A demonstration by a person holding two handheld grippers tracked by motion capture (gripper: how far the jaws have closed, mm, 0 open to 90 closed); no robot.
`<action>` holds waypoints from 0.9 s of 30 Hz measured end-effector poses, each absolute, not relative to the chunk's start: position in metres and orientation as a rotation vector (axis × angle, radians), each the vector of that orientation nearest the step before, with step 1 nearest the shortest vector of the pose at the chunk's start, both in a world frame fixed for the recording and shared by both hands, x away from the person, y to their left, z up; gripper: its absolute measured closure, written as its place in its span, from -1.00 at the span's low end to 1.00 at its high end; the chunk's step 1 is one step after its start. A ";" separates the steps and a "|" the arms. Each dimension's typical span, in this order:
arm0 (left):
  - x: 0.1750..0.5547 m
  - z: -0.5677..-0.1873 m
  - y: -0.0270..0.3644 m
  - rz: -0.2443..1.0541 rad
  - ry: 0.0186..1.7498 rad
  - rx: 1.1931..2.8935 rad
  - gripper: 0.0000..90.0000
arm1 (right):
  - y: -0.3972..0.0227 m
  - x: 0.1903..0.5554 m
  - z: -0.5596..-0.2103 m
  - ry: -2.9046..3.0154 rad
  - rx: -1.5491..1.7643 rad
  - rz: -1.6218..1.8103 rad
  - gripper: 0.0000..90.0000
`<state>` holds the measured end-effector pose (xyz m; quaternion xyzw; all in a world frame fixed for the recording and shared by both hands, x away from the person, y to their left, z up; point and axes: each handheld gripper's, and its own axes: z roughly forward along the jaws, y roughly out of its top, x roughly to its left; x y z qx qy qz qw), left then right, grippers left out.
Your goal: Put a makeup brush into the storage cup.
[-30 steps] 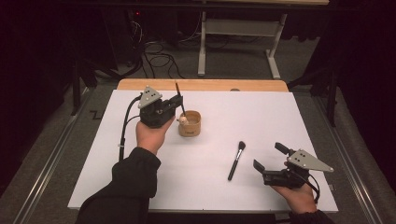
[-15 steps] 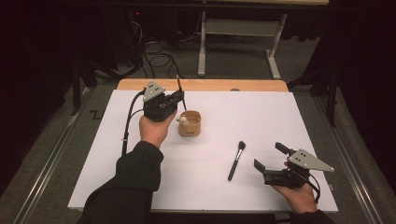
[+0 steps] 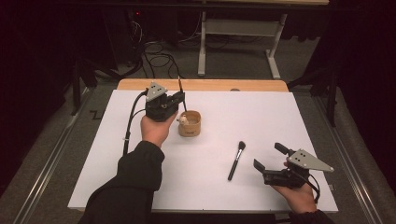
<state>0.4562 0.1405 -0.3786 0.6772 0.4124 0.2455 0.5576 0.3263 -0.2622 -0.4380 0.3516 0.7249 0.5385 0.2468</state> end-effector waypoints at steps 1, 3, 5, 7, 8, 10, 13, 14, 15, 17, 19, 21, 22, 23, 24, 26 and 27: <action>0.457 -0.379 0.140 0.581 0.974 1.602 0.85 | -0.262 0.326 -0.438 1.977 0.959 1.469 -0.94; 0.457 -0.381 0.139 0.587 0.975 1.610 0.85 | -0.263 0.327 -0.438 1.977 0.960 1.470 -0.93; 0.458 -0.382 0.139 0.588 0.979 1.619 0.85 | -0.263 0.327 -0.438 1.977 0.961 1.470 -0.93; 0.459 -0.384 0.138 0.588 0.982 1.624 0.85 | -0.263 0.327 -0.438 1.977 0.962 1.472 -0.93; 0.459 -0.386 0.138 0.588 0.986 1.629 0.85 | -0.263 0.327 -0.438 1.978 0.961 1.471 -0.93; 0.459 -0.388 0.137 0.588 0.991 1.632 0.85 | -0.263 0.327 -0.438 1.978 0.960 1.472 -0.93; 0.460 -0.392 0.137 0.573 0.998 1.621 0.85 | -0.263 0.326 -0.438 1.978 0.960 1.472 -0.93; 0.460 -0.393 0.137 0.578 0.999 1.628 0.85 | -0.263 0.326 -0.438 1.977 0.960 1.472 -0.93; 0.460 -0.394 0.137 0.581 1.000 1.632 0.85 | -0.263 0.327 -0.438 1.978 0.960 1.472 -0.93; 0.460 -0.396 0.137 0.578 1.007 1.633 0.85 | -0.263 0.327 -0.438 1.978 0.960 1.471 -0.92; 0.460 -0.399 0.138 0.576 1.014 1.636 0.85 | -0.263 0.326 -0.439 1.979 0.959 1.471 -0.92; 0.461 -0.402 0.139 0.574 1.019 1.637 0.85 | -0.263 0.327 -0.439 1.980 0.958 1.471 -0.92; 0.461 -0.403 0.139 0.573 1.020 1.643 0.85 | -0.263 0.327 -0.439 1.980 0.958 1.470 -0.92; 0.461 -0.405 0.139 0.570 1.023 1.643 0.85 | -0.263 0.327 -0.439 1.981 0.959 1.471 -0.92; 0.461 -0.406 0.139 0.566 1.025 1.643 0.85 | -0.263 0.327 -0.439 1.981 0.957 1.469 -0.92; 0.461 -0.409 0.139 0.561 1.030 1.648 0.85 | -0.263 0.327 -0.439 1.982 0.958 1.469 -0.91; 0.461 -0.411 0.139 0.563 1.032 1.648 0.85 | -0.262 0.327 -0.439 1.983 0.959 1.469 -0.91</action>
